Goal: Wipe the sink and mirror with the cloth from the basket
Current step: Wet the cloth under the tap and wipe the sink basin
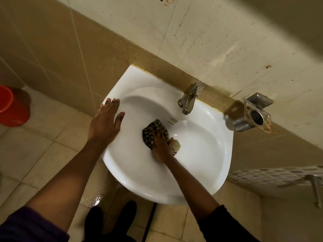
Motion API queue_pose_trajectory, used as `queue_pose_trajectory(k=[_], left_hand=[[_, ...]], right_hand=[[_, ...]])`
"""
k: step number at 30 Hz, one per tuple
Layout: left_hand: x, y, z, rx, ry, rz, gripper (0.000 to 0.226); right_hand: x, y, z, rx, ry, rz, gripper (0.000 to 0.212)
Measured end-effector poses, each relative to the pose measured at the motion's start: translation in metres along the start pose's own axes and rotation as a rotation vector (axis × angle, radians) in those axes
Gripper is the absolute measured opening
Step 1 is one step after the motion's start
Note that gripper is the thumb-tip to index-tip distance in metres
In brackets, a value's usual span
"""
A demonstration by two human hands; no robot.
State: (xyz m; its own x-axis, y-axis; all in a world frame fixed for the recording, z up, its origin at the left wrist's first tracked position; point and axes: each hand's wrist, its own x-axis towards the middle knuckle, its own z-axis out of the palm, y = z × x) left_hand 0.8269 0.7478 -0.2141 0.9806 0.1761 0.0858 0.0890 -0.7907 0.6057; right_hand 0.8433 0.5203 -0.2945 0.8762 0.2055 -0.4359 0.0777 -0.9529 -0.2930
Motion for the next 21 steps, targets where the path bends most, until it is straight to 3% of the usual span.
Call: queue_pose_trajectory(k=[3,6,10,13,15,18,21], left_hand=[[0.001,0.000,0.001,0.008,-0.009,0.022,0.050],[0.001,0.000,0.000,0.004,-0.009,0.022,0.049],[0.001,-0.001,-0.001,0.012,-0.023,0.004,0.050],[0.001,0.001,-0.001,0.010,-0.023,-0.004,0.050],[0.001,-0.001,0.000,0.012,-0.025,0.000,0.050],[0.002,-0.002,0.002,0.007,-0.022,0.003,0.049],[0.003,-0.003,0.003,-0.010,-0.017,0.012,0.048]], right_hand=[[-0.017,-0.047,-0.002,0.198,-0.081,0.000,0.055],[-0.066,-0.087,-0.013,0.264,-0.291,-0.123,0.054],[-0.133,-0.042,-0.044,0.244,-0.515,-0.264,0.046],[-0.124,0.049,-0.077,-0.118,-0.485,-0.182,0.046],[-0.092,0.108,-0.093,-0.477,-0.313,-0.160,0.057],[-0.050,0.130,-0.105,-0.934,-0.237,-0.186,0.070],[-0.034,0.113,-0.091,-0.938,-0.191,-0.267,0.067]])
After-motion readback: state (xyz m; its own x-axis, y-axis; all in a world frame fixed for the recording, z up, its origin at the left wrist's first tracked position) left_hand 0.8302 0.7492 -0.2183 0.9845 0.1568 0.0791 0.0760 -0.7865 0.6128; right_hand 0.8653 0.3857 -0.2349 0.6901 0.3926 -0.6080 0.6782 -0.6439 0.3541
